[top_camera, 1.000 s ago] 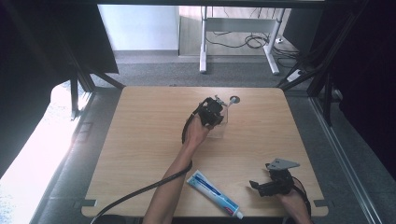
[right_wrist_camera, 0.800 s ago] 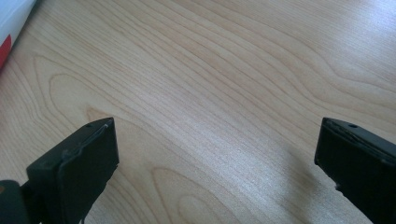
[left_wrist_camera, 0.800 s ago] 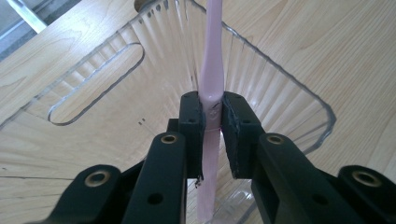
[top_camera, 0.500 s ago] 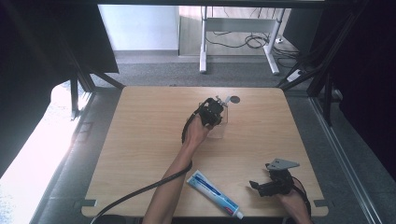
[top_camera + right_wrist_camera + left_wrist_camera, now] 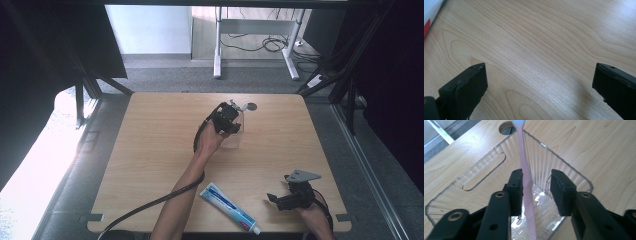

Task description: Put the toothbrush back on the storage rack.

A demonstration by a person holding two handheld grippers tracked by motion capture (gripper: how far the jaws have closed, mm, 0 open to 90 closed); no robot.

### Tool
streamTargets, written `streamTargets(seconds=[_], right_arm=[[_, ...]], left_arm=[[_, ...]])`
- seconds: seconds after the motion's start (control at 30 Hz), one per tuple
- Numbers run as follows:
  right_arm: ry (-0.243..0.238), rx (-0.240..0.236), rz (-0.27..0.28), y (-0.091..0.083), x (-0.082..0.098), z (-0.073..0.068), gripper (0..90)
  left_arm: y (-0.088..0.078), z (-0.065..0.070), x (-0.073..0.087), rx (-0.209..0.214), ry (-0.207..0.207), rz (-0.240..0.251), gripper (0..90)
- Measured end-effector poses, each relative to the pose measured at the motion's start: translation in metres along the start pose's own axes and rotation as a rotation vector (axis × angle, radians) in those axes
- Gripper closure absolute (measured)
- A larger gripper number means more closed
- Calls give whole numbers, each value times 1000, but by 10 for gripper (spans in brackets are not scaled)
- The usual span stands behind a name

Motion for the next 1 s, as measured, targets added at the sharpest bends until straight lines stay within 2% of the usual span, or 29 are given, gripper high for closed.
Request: streamTargets(seconds=[0.47,0.6,0.83,1.0], right_arm=[[-2,-1,-1,0,0,0,0],[-1,4,1,0,0,0,0],[1,2,-1,0,0,-1,0],[-1,1,0,0,0,-1,0]], left_arm=[[-12,2,0,42,-15,27,387],[-16,3,0,67,-35,28,309],[-25,5,3,77,-30,37,210],[-33,6,5,91,-16,45,170]])
Point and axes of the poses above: each handheld gripper's, and its own axes: y roughly forward along the jaws, x roughly out of its underside, z roughly to its right, the point moved 5 cm from there along y, roughly forward along the jaws, and after that the axes turned 14 degrees about -y, right-handed, at the moved point
